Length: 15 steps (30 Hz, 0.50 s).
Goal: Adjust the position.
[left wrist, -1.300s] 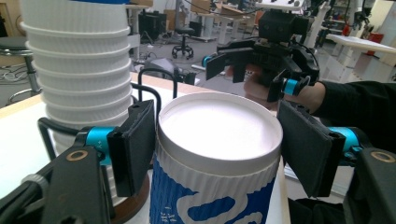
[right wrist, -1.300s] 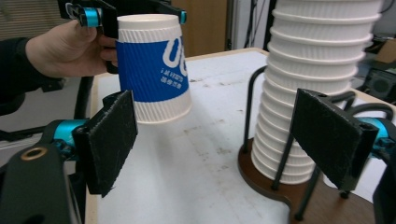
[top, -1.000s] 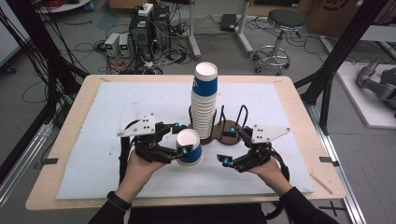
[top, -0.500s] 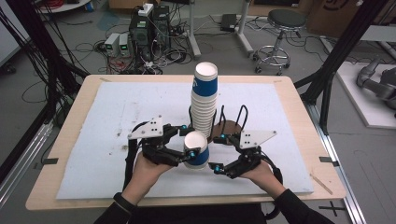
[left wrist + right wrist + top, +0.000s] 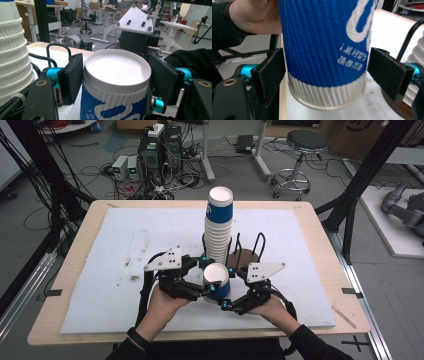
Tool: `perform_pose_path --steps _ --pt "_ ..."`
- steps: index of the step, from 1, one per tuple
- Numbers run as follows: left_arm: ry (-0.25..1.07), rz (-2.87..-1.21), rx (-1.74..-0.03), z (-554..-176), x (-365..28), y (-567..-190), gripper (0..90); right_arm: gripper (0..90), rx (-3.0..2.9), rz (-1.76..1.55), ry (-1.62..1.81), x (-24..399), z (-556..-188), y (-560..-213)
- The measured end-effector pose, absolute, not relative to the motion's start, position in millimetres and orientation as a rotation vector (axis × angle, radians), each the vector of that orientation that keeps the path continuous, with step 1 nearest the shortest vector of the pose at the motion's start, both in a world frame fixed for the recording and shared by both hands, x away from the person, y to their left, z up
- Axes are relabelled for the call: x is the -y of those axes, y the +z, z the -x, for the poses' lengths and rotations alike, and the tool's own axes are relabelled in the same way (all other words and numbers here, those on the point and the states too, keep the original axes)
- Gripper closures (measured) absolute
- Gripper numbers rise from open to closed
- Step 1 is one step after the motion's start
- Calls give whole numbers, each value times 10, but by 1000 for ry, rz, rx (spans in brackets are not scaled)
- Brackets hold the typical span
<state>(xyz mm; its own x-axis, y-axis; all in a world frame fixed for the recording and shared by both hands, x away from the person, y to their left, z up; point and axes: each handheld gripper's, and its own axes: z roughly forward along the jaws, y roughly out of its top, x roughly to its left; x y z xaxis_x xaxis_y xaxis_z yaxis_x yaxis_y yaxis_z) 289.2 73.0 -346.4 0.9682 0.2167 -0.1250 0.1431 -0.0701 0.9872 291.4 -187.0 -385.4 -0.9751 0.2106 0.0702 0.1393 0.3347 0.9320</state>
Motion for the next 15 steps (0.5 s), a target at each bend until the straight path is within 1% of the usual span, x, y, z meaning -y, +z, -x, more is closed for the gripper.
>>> perform_pose_path --steps 7,11,15 --pt "57 -1646 -267 -2883 -702 -3467 304 157 -2545 -322 1718 1822 -2912 -3881" --pt "56 -1648 -271 -2888 -705 -3468 304 213 -2559 -311 1703 1837 -2930 -3875" --pt "46 -1674 -265 -2906 -718 -3446 302 233 -2569 -292 1692 1853 -2940 -3866"
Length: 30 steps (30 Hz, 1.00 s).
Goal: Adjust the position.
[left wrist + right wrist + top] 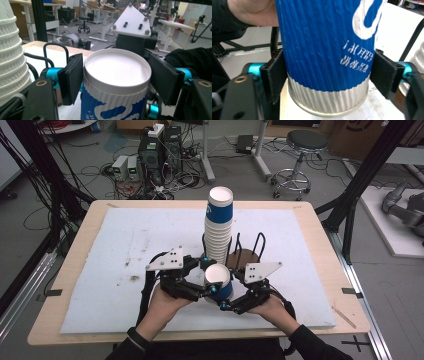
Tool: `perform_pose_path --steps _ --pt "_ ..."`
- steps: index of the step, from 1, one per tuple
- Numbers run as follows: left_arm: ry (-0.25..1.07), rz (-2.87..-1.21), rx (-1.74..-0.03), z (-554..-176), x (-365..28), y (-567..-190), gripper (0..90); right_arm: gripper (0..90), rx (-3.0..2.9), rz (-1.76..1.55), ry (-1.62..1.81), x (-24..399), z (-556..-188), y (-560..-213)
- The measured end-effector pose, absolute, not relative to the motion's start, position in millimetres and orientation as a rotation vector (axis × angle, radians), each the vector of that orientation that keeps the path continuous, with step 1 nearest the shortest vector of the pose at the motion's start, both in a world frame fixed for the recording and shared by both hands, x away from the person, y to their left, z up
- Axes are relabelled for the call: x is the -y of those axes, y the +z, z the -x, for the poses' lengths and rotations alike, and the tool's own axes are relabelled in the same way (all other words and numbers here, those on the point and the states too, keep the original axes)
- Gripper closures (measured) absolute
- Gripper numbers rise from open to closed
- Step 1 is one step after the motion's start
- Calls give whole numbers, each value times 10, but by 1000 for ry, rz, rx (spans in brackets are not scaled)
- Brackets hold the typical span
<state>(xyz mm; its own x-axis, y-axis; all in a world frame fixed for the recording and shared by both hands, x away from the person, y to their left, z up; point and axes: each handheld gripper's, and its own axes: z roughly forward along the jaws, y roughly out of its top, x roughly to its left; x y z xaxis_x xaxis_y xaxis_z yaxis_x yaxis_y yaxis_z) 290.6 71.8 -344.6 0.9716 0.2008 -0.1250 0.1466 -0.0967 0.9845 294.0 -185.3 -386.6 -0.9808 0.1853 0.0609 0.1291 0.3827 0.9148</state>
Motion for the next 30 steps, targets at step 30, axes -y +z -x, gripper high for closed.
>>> perform_pose_path --steps 30 --pt "-35 -1873 -199 -2981 -778 -3406 296 173 -2719 -232 1531 1979 -2995 -3688"
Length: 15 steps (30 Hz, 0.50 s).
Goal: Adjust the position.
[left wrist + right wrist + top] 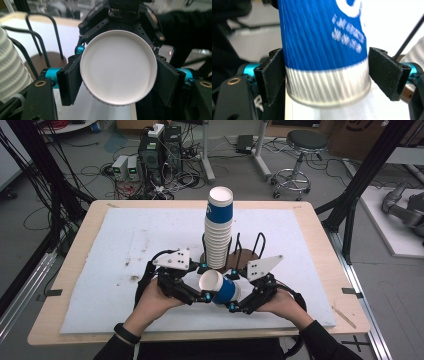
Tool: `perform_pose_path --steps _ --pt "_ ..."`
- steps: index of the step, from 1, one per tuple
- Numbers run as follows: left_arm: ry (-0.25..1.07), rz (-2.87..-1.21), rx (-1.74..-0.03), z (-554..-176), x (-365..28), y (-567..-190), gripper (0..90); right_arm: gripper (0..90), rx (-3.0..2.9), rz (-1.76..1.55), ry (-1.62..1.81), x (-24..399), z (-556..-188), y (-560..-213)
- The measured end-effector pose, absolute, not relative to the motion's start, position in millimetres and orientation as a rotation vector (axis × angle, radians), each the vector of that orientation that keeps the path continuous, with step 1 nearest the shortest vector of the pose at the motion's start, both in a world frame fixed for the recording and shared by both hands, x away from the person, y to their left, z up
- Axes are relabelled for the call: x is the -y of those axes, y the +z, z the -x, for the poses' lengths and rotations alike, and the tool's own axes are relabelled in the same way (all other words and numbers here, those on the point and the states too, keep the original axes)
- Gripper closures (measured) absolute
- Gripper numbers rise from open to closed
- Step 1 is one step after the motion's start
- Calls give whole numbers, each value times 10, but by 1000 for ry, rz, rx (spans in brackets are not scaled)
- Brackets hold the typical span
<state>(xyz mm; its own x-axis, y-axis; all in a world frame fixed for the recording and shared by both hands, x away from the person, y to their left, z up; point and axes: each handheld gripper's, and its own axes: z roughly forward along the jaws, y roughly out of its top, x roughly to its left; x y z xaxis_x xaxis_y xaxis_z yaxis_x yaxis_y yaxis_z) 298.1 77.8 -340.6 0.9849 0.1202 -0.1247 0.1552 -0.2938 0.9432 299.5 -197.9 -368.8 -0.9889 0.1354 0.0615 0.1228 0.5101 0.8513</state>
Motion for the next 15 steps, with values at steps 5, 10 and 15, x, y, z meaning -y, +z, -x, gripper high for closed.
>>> perform_pose_path --steps 5,10,15 --pt "-27 -1735 -222 -2993 -842 -3439 300 166 -2618 -315 1709 2060 -3020 -3656" --pt "-12 -1672 -223 -2971 -824 -3467 303 153 -2588 -341 1753 2041 -3009 -3658" --pt "-18 -1686 -212 -2965 -800 -3471 302 171 -2596 -280 1708 2009 -2990 -3668"
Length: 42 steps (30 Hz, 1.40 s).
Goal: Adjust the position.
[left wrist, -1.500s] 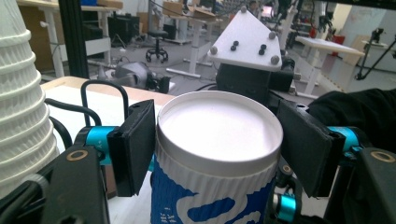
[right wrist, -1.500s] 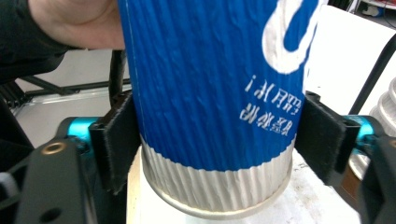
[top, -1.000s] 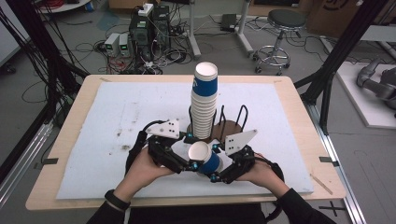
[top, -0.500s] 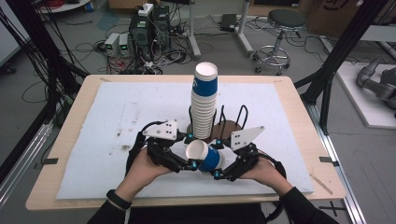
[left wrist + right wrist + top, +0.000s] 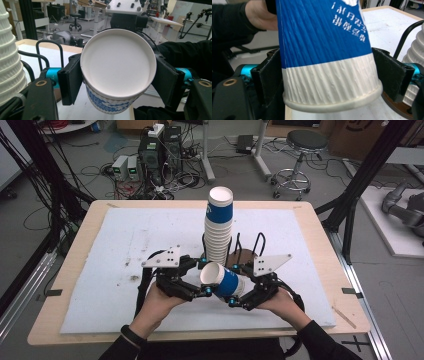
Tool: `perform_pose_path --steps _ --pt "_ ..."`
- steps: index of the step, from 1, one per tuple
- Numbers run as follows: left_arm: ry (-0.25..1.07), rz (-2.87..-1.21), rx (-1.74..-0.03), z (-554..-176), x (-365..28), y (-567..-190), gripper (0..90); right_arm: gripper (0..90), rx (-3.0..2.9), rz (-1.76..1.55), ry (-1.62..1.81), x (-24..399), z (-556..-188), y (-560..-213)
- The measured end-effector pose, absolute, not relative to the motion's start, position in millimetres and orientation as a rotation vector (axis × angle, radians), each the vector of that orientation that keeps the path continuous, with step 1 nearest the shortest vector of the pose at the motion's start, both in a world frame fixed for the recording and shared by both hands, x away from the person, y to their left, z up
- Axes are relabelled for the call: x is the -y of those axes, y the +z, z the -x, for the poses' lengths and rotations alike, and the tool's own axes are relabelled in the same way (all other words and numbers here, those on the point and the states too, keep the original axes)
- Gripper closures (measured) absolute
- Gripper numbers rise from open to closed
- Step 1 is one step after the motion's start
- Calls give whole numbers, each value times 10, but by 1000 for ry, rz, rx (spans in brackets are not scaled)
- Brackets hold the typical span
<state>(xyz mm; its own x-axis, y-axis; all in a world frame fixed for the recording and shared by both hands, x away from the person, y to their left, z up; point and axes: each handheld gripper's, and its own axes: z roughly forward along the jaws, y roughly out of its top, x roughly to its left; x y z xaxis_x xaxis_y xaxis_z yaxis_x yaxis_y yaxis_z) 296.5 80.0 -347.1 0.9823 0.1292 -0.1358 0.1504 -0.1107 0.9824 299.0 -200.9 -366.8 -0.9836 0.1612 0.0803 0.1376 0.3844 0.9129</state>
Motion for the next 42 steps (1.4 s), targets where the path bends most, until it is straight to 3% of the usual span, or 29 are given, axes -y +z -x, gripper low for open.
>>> perform_pose_path --steps 6,16,18,30,42 --pt "-24 -1793 -200 -2943 -763 -3418 297 226 -2666 -209 1604 2005 -2985 -3644" --pt "-40 -1976 -164 -2923 -698 -3390 298 224 -2762 -81 1319 1937 -2933 -3598" --pt "-42 -1946 -165 -2941 -717 -3404 299 181 -2743 -109 1349 1949 -2942 -3604" --pt "-73 -1597 -174 -3018 -908 -3543 306 154 -2561 -265 1711 2095 -2997 -3539" --pt "-121 -1550 -190 -3058 -919 -3590 305 153 -2561 -302 1762 2108 -2993 -3529"
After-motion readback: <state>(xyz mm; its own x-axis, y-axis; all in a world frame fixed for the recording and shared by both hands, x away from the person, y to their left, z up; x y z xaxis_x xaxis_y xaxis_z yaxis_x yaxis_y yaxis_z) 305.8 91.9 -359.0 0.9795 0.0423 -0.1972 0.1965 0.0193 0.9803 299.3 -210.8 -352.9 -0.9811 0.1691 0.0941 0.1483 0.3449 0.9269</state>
